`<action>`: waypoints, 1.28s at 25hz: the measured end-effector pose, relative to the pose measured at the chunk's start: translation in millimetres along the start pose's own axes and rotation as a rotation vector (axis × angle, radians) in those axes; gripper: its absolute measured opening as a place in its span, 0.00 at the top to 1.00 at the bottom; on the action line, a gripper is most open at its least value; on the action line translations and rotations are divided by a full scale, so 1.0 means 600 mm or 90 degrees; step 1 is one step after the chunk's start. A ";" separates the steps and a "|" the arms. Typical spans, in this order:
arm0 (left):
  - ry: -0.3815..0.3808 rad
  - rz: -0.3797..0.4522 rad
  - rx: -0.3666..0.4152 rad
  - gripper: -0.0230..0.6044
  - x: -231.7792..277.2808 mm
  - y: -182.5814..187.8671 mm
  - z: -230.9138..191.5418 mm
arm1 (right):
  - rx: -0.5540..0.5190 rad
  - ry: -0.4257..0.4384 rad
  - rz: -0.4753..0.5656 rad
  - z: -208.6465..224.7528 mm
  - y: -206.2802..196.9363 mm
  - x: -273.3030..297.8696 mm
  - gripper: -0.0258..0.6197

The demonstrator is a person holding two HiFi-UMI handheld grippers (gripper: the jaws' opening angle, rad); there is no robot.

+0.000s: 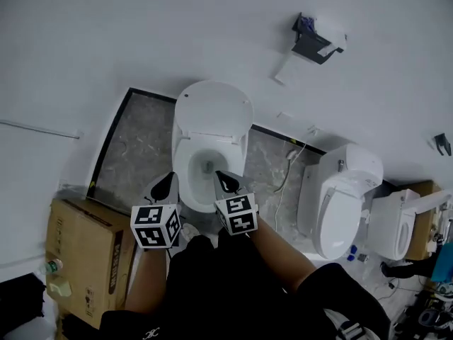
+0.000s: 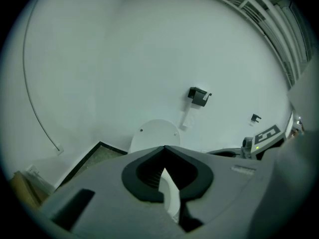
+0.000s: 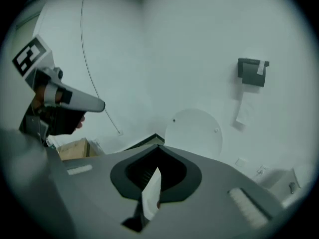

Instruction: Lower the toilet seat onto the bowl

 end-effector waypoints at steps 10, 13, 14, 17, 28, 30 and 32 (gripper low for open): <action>-0.011 0.126 0.066 0.95 -0.077 0.132 0.079 | 0.009 0.018 0.234 -0.002 0.213 -0.152 0.95; -0.003 0.149 0.078 0.95 -0.090 0.154 0.095 | 0.002 0.017 0.270 -0.002 0.242 -0.183 0.95; 0.000 0.155 0.081 0.95 -0.093 0.161 0.098 | 0.001 0.017 0.279 -0.002 0.250 -0.191 0.95; 0.004 0.170 0.090 0.95 -0.096 0.178 0.104 | 0.000 0.016 0.298 0.000 0.265 -0.205 0.95; 0.032 0.178 0.124 0.95 -0.086 0.199 0.118 | 0.003 0.020 0.297 0.020 0.273 -0.209 0.95; 0.037 0.177 0.132 0.95 -0.082 0.202 0.119 | 0.003 0.019 0.299 0.024 0.275 -0.208 0.95; 0.042 0.174 0.139 0.95 -0.076 0.204 0.121 | 0.006 0.019 0.299 0.029 0.276 -0.207 0.95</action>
Point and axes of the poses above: the fingertips, and each gripper's own axes: x forward along the fingers, z to its right, y out of its top, the point moved 8 cm from there along -x, backward along the fingers, and after that the axes turned 2 degrees about -y, right-handed, at the moved point
